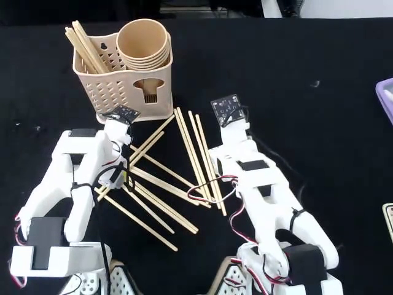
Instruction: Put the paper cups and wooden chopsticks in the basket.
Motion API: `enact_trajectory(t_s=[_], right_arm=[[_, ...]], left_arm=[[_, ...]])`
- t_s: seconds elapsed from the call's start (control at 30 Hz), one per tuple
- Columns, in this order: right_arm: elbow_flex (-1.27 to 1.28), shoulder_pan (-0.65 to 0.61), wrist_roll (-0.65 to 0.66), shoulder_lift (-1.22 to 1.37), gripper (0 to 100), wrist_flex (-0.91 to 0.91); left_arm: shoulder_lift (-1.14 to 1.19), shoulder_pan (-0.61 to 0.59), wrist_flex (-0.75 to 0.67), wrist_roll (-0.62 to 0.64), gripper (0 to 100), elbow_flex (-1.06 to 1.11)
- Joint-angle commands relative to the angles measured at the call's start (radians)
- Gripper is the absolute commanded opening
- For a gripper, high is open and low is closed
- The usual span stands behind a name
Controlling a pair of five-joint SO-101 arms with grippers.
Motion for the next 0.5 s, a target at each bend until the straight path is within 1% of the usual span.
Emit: enact_trajectory(t_s=[0.0,0.03,0.13,0.27,0.33,0.47], right_arm=[[-0.050,0.014,0.011,0.005,13.5,0.005],[-0.050,0.014,0.011,0.005,13.5,0.005],[-0.044,0.015,0.011,0.005,13.5,-0.018],[-0.039,0.015,0.011,0.005,13.5,-0.021],[-0.039,0.015,0.011,0.005,13.5,-0.021],[-0.039,0.015,0.011,0.005,13.5,-0.021]], left_arm=[[-0.005,0.005,-0.008,-0.006,6,0.008],[-0.008,0.005,-0.006,-0.006,3,0.008],[-0.009,0.005,0.003,-0.006,4,0.010],[-0.011,0.007,0.049,-0.017,3,-0.002],[-0.011,0.002,0.068,-0.066,3,-0.005],[-0.011,-0.005,0.175,-0.138,3,-0.044]])
